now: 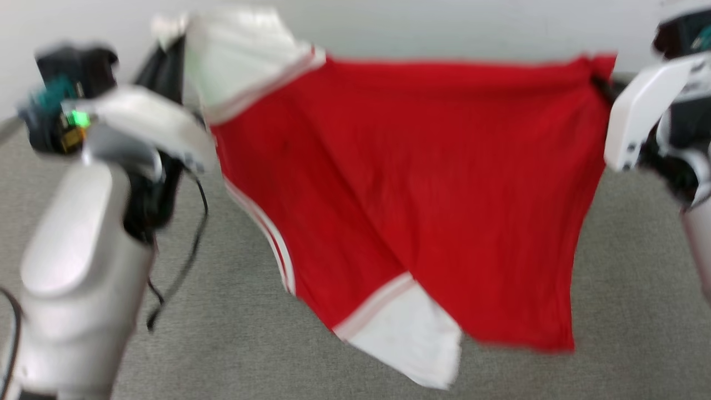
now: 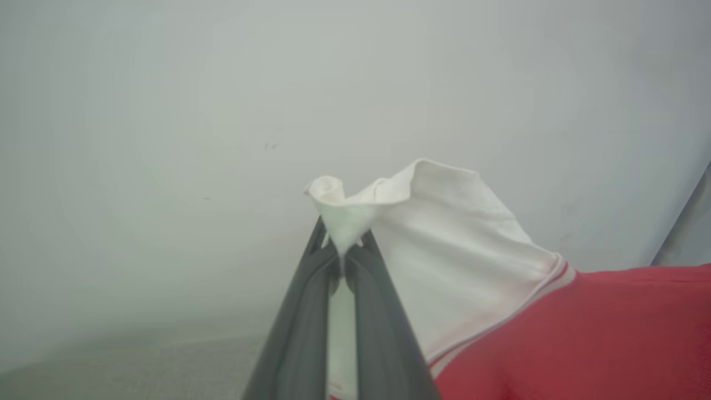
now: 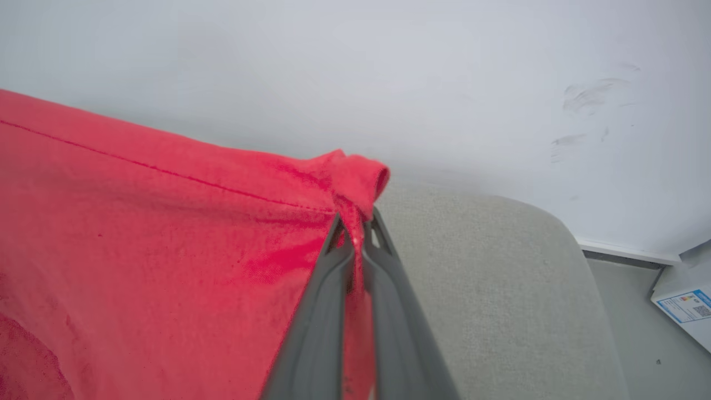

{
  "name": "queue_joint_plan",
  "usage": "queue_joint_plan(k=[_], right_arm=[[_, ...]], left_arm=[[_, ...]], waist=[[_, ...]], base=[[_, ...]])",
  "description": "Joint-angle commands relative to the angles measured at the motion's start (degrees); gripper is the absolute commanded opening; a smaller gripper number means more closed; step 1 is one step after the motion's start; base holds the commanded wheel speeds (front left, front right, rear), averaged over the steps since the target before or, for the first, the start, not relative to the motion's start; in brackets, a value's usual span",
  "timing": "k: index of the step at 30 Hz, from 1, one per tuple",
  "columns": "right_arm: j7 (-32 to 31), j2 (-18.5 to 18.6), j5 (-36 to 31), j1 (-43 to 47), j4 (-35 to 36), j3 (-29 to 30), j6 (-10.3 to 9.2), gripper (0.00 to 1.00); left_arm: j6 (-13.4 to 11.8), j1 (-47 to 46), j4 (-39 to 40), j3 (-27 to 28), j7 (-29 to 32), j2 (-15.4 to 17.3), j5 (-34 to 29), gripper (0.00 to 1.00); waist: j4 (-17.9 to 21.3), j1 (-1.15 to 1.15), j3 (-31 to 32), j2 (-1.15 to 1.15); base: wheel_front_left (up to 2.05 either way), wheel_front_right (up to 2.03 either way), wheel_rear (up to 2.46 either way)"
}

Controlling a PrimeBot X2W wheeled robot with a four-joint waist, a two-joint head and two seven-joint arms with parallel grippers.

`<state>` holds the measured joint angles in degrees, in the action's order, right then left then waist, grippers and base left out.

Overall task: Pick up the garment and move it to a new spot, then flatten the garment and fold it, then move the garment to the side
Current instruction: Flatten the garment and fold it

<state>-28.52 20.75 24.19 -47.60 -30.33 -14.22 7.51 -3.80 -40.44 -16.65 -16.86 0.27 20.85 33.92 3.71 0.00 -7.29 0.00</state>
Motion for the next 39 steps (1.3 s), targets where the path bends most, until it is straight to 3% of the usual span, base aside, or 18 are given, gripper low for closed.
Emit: queue_joint_plan(k=[1,12,21,31,39], right_arm=[[1.7,-0.5,-0.8,-3.0,-0.6,0.4,-0.04,0.0],[13.6,0.0,-5.9,-24.7,-2.1,3.7,-0.04,0.0],[16.8,2.1,-8.1,-40.3,-2.9,3.1,-0.04,0.0],[19.5,0.5,-7.4,-45.3,-9.7,-1.2,-0.04,0.0],[23.2,-0.5,-3.9,-41.4,-17.0,-4.7,-0.04,0.0]], left_arm=[[0.5,-4.0,-1.8,0.0,-0.2,0.3,-0.9,0.0],[2.9,-35.0,-11.9,-0.5,-3.5,1.6,-6.5,0.0],[4.3,-54.2,-15.6,-2.1,-3.4,0.8,-9.6,0.0],[5.5,-56.9,-25.5,-2.4,-6.6,-1.2,-8.5,0.0],[7.6,-52.1,-35.1,-2.3,-11.9,-3.1,-6.4,0.0]], waist=[[1.0,0.0,-1.3,0.0],[2.2,0.0,-14.3,0.0],[-0.1,0.0,-25.8,0.0],[-1.5,0.0,-33.0,0.0],[-2.2,0.0,-31.6,0.0]], base=[[0.0,0.0,0.0],[0.0,0.0,0.0],[0.0,0.0,0.0],[0.0,0.0,0.0],[0.0,0.0,0.0]])
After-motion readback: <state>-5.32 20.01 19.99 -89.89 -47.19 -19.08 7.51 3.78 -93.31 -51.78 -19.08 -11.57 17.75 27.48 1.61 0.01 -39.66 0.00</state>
